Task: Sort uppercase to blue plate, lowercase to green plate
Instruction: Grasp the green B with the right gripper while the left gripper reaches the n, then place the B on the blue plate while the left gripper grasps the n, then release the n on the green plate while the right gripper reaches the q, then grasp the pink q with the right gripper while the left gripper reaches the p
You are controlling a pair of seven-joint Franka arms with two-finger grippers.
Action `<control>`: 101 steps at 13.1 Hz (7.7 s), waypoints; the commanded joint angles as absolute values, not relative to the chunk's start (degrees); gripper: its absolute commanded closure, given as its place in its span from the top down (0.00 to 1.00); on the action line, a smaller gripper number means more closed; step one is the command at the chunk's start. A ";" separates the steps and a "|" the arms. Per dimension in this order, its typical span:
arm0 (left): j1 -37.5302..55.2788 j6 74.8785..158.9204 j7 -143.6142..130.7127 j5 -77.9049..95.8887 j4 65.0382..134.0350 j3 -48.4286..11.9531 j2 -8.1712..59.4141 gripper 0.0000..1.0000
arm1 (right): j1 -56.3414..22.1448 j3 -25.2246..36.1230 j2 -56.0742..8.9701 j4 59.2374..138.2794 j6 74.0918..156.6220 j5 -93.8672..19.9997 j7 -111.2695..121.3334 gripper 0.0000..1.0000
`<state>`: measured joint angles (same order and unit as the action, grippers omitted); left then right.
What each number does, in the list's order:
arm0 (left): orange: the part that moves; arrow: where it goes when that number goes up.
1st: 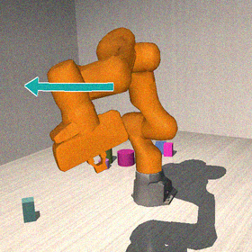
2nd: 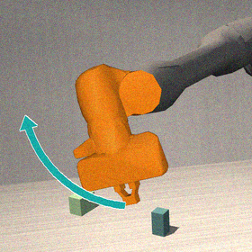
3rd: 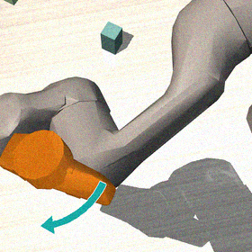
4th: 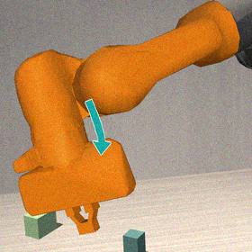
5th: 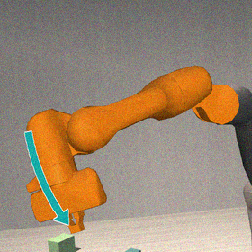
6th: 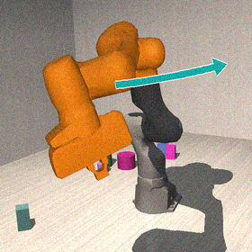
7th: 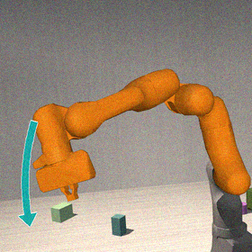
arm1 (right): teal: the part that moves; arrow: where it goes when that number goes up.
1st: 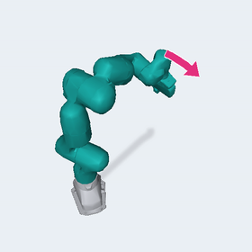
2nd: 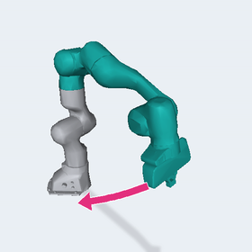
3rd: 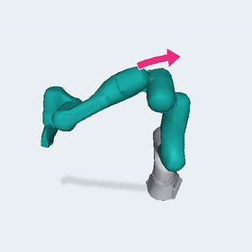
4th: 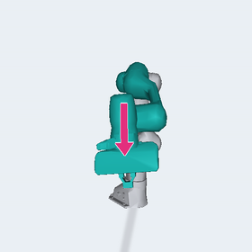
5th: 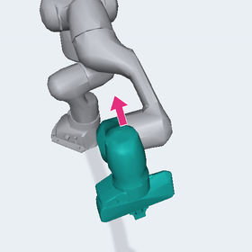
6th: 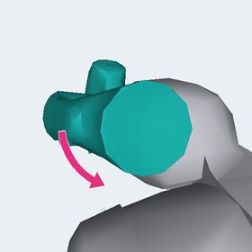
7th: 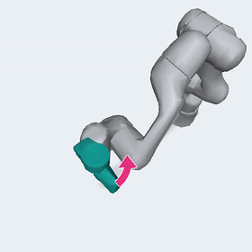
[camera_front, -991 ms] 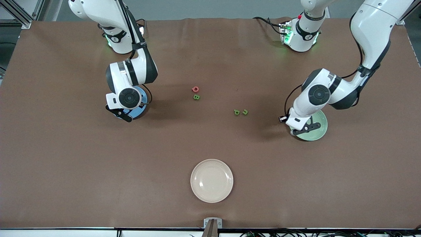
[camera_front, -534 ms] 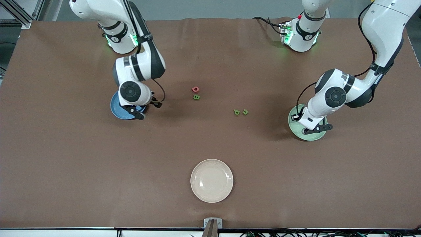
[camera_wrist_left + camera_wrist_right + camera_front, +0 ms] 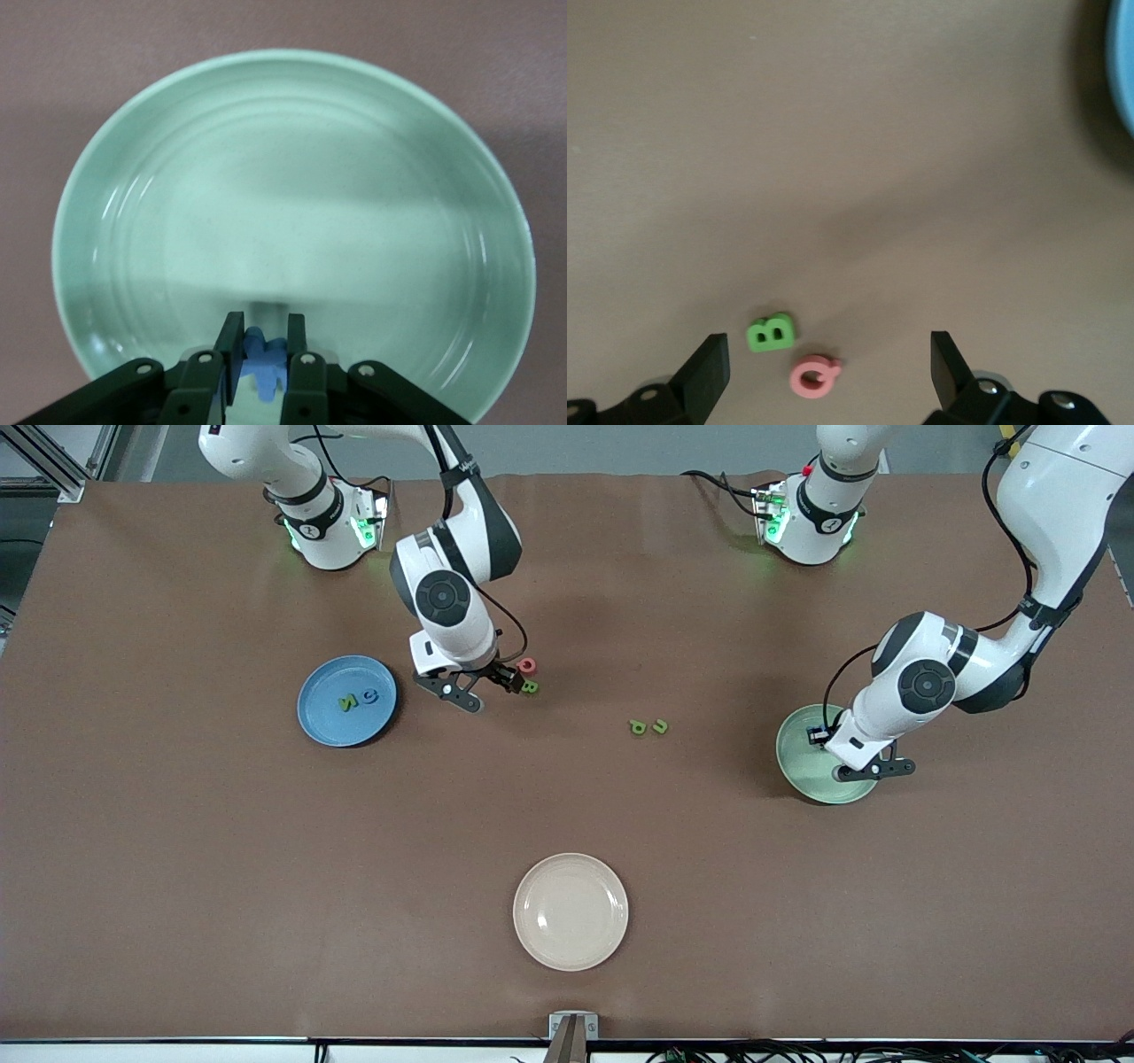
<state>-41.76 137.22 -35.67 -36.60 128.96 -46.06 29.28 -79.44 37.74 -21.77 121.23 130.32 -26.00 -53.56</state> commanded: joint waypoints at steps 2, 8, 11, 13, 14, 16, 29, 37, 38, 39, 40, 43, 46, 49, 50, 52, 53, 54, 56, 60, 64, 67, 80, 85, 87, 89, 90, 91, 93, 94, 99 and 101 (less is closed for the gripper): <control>-42.89 138.69 -35.25 -38.85 129.37 -46.58 30.06 0.12 | -83.31 37.01 -24.52 121.55 136.65 -27.16 -52.05 1.00; -42.80 138.43 -35.50 -39.99 128.85 -48.76 28.83 0.99 | -83.15 33.93 -27.59 121.38 139.56 -27.42 -42.46 1.00; -42.37 137.99 -44.43 -39.11 127.97 -54.65 28.74 0.99 | -80.61 30.69 -29.53 121.12 143.69 -29.43 -41.75 1.00; -39.31 137.99 -53.66 -38.94 126.92 -56.33 29.18 0.99 | -80.33 30.41 -29.71 121.11 144.93 -31.02 -41.84 1.00; -35.89 137.99 -59.18 -38.76 126.39 -56.34 29.61 1.00 | -80.25 30.41 -29.71 121.11 144.93 -31.90 -41.84 1.00; -30.96 137.99 -70.08 -38.93 124.81 -56.16 32.59 1.00 | -80.33 30.41 -30.06 121.29 145.11 -34.18 -41.92 0.98; -6.68 138.43 -119.44 -39.37 117.25 -45.44 39.11 0.98 | -81.30 30.32 -33.49 121.46 147.13 -34.72 -42.71 0.05; -2.99 138.69 -119.36 -40.25 116.28 -41.66 40.43 0.72 | -80.95 40.49 -28.57 121.29 129.50 -33.84 -30.70 0.00; -2.90 138.78 -119.36 -40.25 116.28 -41.66 40.52 0.71 | -81.56 43.91 -28.13 121.55 126.42 -33.58 -27.98 0.00; -2.81 138.78 -119.36 -40.34 115.93 -41.66 40.52 0.67 | -82.26 46.12 -27.69 121.64 124.04 -32.10 -25.69 0.00; -2.81 138.78 -119.36 -40.34 115.75 -41.66 40.78 0.60 | -82.96 49.01 -27.69 121.73 121.66 -29.38 -24.36 0.00; -2.81 138.78 -119.27 -40.34 115.75 -41.66 40.87 0.35 | -83.67 56.84 -27.34 121.73 114.89 -23.92 -16.82 0.00; -2.81 138.78 -119.18 -40.43 115.66 -41.66 40.78 0.17 | -83.94 63.70 -27.51 124.18 113.73 -21.27 -8.72 0.01; -4.04 138.43 -116.74 -40.34 115.66 -41.84 39.47 0.15 | -83.85 65.57 -27.60 126.65 114.08 -21.27 -6.33 0.15; -4.74 138.08 -114.80 -40.08 115.66 -41.92 38.59 0.15 | -83.76 65.65 -27.68 126.65 114.00 -21.27 -6.33 0.36; -7.37 136.25 -108.93 -39.64 116.01 -43.49 37.54 0.13 | -83.85 66.09 -27.69 126.56 113.82 -21.18 -6.33 1.00; -8.95 133.88 -104.72 -39.46 116.02 -44.46 37.36 0.13 | -83.85 66.27 -27.60 126.56 113.64 -21.18 -6.33 1.00; -12.01 131.86 -100.41 -39.46 116.10 -46.47 37.01 0.13 | -83.85 66.27 -27.60 126.48 113.56 -21.18 -6.33 1.00; -19.56 127.99 -94.16 -39.46 116.28 -52.00 37.00 0.13 | -84.11 66.27 -27.51 126.47 113.56 -21.18 -6.42 1.00; -35.13 119.89 -78.60 -39.20 116.63 -61.69 37.44 0.12 | -91.47 67.67 -27.16 126.56 112.76 -25.55 -12.63 1.00; -44.62 119.53 -66.48 -39.29 120.05 -63.71 37.09 0.12 | -100.96 67.50 -27.68 126.82 116.61 -35.23 -23.17 1.00; -49.11 119.53 -58.82 -40.16 121.81 -63.90 37.00 0.12 | -107.73 67.06 -27.86 129.54 122.94 -39.79 -39.93 1.00; -56.51 123.30 -46.93 -49.03 124.36 -60.56 39.29 0.13 | -111.01 57.39 -36.21 129.02 137.81 -47.46 -77.61 0.97; -56.43 124.63 -46.93 -50.36 124.89 -59.50 39.90 0.22 | -107.94 53.98 -36.21 126.83 137.81 -48.60 -77.70 0.83; -56.43 124.63 -46.93 -50.36 124.89 -59.50 39.90 0.74 | -104.17 50.21 -36.30 124.90 137.99 -48.78 -77.87 0.83; -56.16 124.63 -47.28 -50.36 124.81 -59.68 39.55 0.91 | -102.31 48.35 -36.30 123.67 138.08 -48.78 -77.87 0.83; -55.99 124.54 -47.63 -50.36 124.72 -59.94 39.38 0.95 | -101.70 47.56 -36.30 123.14 137.99 -48.78 -77.87 0.83; -55.90 124.54 -48.16 -50.27 124.54 -60.81 39.46 0.98 | -101.52 47.37 -36.30 122.87 137.90 -48.78 -77.87 0.82; -55.38 124.45 -50.61 -49.49 124.28 -63.36 39.46 0.99 | -101.51 47.37 -36.30 122.96 137.81 -48.69 -77.70 0.76; -54.24 124.54 -53.93 -49.22 124.10 -64.41 39.46 0.99 | -101.43 47.37 -36.39 122.96 137.73 -48.69 -77.35 0.75; -36.78 124.54 -77.40 -45.63 118.76 -64.25 39.81 0.99 | -101.51 47.29 -37.44 122.96 137.55 -48.60 -76.73 0.71; -29.22 124.54 -83.47 -42.12 115.24 -62.24 39.99 0.99 | -101.51 47.29 -37.53 123.13 137.55 -48.34 -76.64 0.70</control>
<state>-35.02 125.09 -79.29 -45.04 119.01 -64.48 39.88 -102.56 47.95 -37.07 123.48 137.66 -47.94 -77.34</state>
